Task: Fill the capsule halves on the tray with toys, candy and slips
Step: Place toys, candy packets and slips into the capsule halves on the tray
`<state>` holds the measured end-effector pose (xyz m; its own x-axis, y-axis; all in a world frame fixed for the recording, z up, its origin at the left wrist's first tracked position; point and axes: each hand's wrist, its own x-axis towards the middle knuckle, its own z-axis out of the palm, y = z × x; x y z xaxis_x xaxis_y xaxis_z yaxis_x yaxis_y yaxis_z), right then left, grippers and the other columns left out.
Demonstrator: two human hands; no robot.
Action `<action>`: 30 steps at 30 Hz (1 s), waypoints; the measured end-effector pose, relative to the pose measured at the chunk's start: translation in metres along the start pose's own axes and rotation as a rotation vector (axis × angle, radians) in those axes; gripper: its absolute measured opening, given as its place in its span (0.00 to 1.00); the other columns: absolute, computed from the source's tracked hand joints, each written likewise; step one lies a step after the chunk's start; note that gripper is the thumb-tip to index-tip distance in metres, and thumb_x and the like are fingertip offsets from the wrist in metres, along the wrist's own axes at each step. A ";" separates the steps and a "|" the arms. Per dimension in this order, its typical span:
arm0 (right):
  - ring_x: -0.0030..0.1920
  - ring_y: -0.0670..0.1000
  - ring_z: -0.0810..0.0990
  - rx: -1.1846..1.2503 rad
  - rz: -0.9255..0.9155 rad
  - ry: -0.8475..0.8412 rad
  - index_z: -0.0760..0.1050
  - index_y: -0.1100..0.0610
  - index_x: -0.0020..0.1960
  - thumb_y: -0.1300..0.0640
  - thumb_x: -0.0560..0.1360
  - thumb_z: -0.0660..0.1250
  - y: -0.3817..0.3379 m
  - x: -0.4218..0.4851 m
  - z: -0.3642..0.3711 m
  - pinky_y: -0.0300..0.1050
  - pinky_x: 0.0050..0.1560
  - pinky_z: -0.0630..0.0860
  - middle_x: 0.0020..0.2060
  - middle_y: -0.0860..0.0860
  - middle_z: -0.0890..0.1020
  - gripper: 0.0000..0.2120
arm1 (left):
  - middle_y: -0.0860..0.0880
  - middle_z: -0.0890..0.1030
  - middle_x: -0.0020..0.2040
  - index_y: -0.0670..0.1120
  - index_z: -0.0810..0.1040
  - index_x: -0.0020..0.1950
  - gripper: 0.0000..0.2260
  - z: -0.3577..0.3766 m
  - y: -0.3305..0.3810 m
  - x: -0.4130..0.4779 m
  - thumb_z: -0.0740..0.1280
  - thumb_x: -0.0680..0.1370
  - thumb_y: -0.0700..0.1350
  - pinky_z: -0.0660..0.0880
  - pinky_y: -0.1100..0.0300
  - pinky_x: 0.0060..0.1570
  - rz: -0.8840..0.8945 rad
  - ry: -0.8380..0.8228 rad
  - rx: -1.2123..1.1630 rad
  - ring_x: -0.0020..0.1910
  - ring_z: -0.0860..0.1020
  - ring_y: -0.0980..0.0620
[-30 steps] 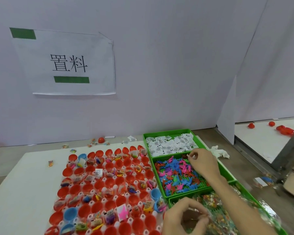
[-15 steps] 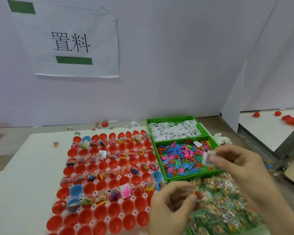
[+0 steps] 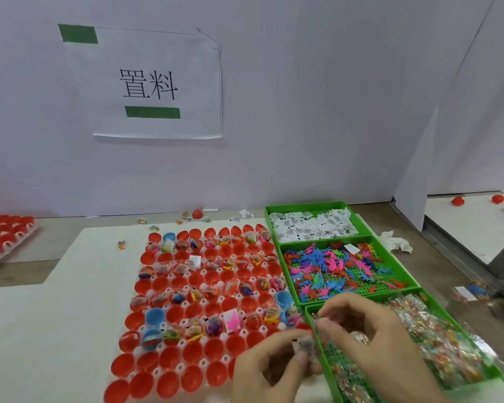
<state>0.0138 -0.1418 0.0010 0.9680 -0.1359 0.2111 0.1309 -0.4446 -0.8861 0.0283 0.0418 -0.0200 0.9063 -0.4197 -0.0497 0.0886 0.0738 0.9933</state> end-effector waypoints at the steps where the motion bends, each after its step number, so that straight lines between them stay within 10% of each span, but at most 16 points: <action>1: 0.37 0.47 0.80 -0.089 -0.003 0.037 0.83 0.45 0.46 0.48 0.70 0.76 0.006 0.003 0.001 0.38 0.39 0.77 0.36 0.48 0.82 0.06 | 0.42 0.86 0.40 0.47 0.86 0.45 0.16 -0.002 -0.006 -0.007 0.67 0.75 0.27 0.81 0.58 0.45 0.001 0.024 0.015 0.41 0.85 0.45; 5: 0.51 0.36 0.72 -0.485 0.000 -0.083 0.74 0.32 0.42 0.48 0.74 0.74 0.027 0.010 0.014 0.33 0.50 0.66 0.42 0.35 0.75 0.12 | 0.35 0.82 0.56 0.42 0.83 0.54 0.17 -0.007 -0.013 -0.024 0.59 0.78 0.25 0.77 0.59 0.55 0.018 0.018 0.117 0.49 0.83 0.52; 7: 0.55 0.33 0.66 -0.588 0.017 -0.153 0.71 0.30 0.44 0.44 0.74 0.72 0.034 0.011 0.022 0.32 0.53 0.62 0.46 0.33 0.71 0.11 | 0.29 0.69 0.67 0.29 0.66 0.65 0.18 0.019 -0.023 -0.016 0.49 0.78 0.21 0.69 0.51 0.67 -0.035 0.029 0.201 0.64 0.74 0.44; 9: 0.54 0.32 0.64 -0.623 -0.001 -0.161 0.70 0.29 0.48 0.42 0.75 0.70 0.040 0.011 0.028 0.31 0.53 0.60 0.46 0.32 0.69 0.10 | 0.25 0.72 0.60 0.26 0.67 0.63 0.15 0.020 -0.032 -0.016 0.49 0.78 0.21 0.68 0.48 0.65 -0.100 -0.035 0.189 0.66 0.69 0.30; 13: 0.53 0.33 0.66 -0.618 -0.023 -0.098 0.72 0.30 0.48 0.42 0.74 0.71 0.038 0.011 0.035 0.36 0.55 0.61 0.45 0.34 0.70 0.09 | 0.46 0.86 0.39 0.50 0.87 0.36 0.19 0.000 -0.047 -0.033 0.67 0.76 0.29 0.80 0.61 0.47 -0.111 -0.009 0.168 0.47 0.85 0.44; 25: 0.56 0.29 0.64 -0.660 -0.095 -0.154 0.79 0.38 0.54 0.43 0.76 0.69 0.034 -0.006 0.037 0.34 0.59 0.56 0.50 0.26 0.70 0.07 | 0.40 0.85 0.39 0.45 0.87 0.41 0.15 -0.011 -0.057 -0.031 0.67 0.73 0.26 0.81 0.57 0.39 -0.038 0.033 0.042 0.38 0.85 0.41; 30: 0.50 0.36 0.76 -0.465 0.048 0.109 0.77 0.40 0.48 0.58 0.76 0.71 0.045 0.001 0.010 0.40 0.59 0.75 0.49 0.36 0.79 0.12 | 0.38 0.85 0.40 0.40 0.84 0.47 0.12 -0.011 -0.062 -0.026 0.66 0.75 0.27 0.81 0.52 0.43 -0.032 0.019 -0.090 0.40 0.84 0.37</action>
<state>0.0226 -0.1535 -0.0429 0.9391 -0.2469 0.2389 -0.0471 -0.7812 -0.6225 0.0039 0.0586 -0.0815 0.9098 -0.4064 -0.0843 0.1539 0.1418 0.9779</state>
